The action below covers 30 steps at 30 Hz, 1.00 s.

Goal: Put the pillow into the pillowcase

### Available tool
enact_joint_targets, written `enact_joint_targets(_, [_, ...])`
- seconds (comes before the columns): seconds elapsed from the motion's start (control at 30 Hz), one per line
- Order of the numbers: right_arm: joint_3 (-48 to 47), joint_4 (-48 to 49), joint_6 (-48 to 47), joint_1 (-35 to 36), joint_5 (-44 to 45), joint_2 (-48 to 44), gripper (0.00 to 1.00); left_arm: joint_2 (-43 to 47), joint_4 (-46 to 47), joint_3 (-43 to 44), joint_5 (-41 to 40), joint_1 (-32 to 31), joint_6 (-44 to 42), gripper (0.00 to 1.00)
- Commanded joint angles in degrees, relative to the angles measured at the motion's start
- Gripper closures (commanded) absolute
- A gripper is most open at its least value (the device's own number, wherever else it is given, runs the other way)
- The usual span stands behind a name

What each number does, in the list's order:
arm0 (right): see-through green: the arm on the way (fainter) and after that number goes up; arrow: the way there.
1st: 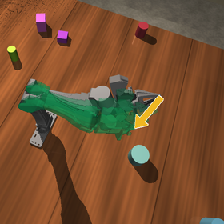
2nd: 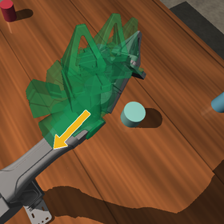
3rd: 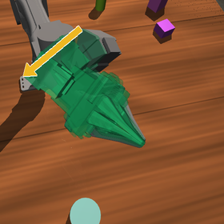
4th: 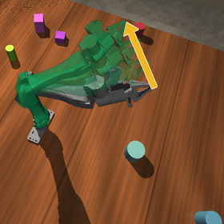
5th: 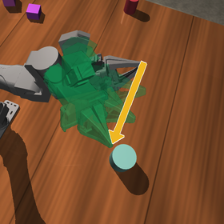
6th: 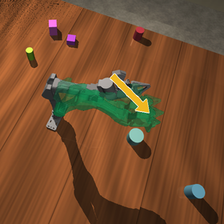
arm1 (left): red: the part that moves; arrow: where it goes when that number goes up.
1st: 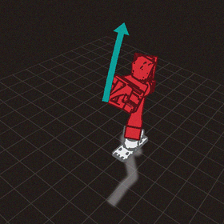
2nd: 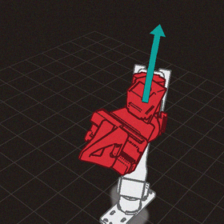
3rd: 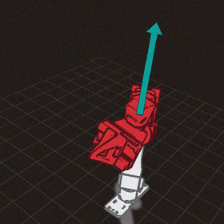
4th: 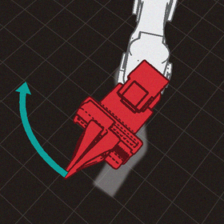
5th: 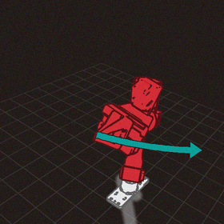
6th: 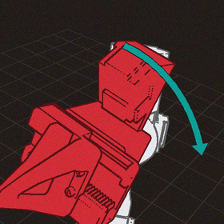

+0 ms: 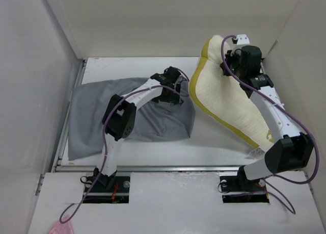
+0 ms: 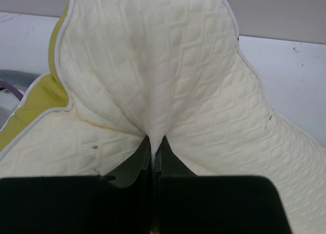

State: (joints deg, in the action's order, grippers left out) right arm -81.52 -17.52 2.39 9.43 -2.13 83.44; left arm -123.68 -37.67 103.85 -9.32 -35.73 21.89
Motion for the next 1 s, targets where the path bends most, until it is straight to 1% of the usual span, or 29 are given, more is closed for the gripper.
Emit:
enact_joint_targets(0.0, [-0.84,4.86,-0.2,0.15,-0.24,-0.38,1.0,3.36,0.4,-0.32,3.43,-0.13,-1.76,0.15])
enact_joint_targets(0.07, [-0.31,4.86,-0.2,0.15,0.28,-0.38,1.0,2.22,0.4,-0.85,3.43,-0.66,-1.76,0.15])
enact_joint_targets(0.2, [0.22,4.34,0.33,0.15,0.81,-0.38,1.0,-0.95,-4.59,1.52,-2.18,-0.66,-0.89,0.27])
enact_joint_targets(0.23, [0.22,4.33,0.33,0.15,0.81,-0.38,1.0,-0.95,-4.6,1.53,-3.06,-0.66,-0.88,0.36])
enact_joint_targets(0.27, [0.22,4.33,0.33,0.15,0.81,-0.38,1.0,-0.95,-4.6,1.53,-3.77,-0.66,-0.27,0.41])
enact_joint_targets(0.33, [0.74,4.33,0.33,0.15,0.81,-0.38,1.0,-0.95,-4.6,1.53,-2.55,0.39,-0.27,0.49])
enact_joint_targets(0.37, [0.74,4.33,0.33,0.15,1.42,-0.9,1.0,-0.95,-3.91,1.53,-0.89,0.39,-1.05,0.54])
enact_joint_targets(0.43, [1.45,4.33,0.33,0.15,1.43,-0.91,1.0,-0.42,-3.9,1.53,-0.87,0.39,-1.59,0.58])
enact_joint_targets(0.47, [2.06,4.33,0.85,0.15,1.95,-1.52,1.0,-0.42,-3.9,1.53,-0.26,0.39,-1.59,0.68])
enact_joint_targets(0.5, [2.76,4.33,0.86,0.15,1.96,-2.05,1.0,-0.42,-3.9,1.53,-0.26,0.39,-2.11,0.68])
enact_joint_targets(0.53, [2.77,4.33,0.86,0.15,1.96,-2.05,1.0,-0.42,-3.21,1.01,0.35,0.39,-2.11,0.89])
enact_joint_targets(0.57, [3.37,4.33,0.86,0.15,2.48,-2.57,1.0,-0.42,-3.2,1.0,0.36,0.39,-2.11,1.0])
enact_joint_targets(0.67, [3.91,4.33,1.39,0.15,2.48,-3.19,1.0,0.19,-2.58,1.0,1.15,-0.13,-2.82,1.0])
enact_joint_targets(0.7, [4.52,4.33,1.39,0.15,1.96,-3.19,1.0,0.89,-2.58,1.7,1.76,-0.83,-3.34,0.9])
enact_joint_targets(0.73, [4.52,4.33,1.39,0.15,1.96,-3.19,1.0,0.89,-2.58,1.7,1.76,-0.84,-3.34,0.73])
enact_joint_targets(0.77, [4.52,4.33,1.39,0.15,1.96,-3.19,1.0,1.59,-2.58,1.7,1.76,-1.53,-3.34,0.61])
enact_joint_targets(0.87, [5.05,4.33,1.91,0.15,1.96,-3.72,1.0,2.12,-2.58,1.7,0.62,-1.54,-3.34,0.6])
enact_joint_targets(0.9, [5.05,4.33,1.91,0.15,1.96,-3.72,1.0,2.12,-2.06,1.7,0.62,-1.54,-3.34,0.56])
enact_joint_targets(0.93, [5.05,4.33,1.91,0.15,1.96,-3.72,1.0,1.08,-2.06,1.7,0.62,-1.54,-3.87,0.47])
enact_joint_targets(0.97, [5.05,4.33,1.91,0.15,1.96,-3.72,1.0,1.07,-2.06,1.7,0.62,-1.54,-3.87,0.47])
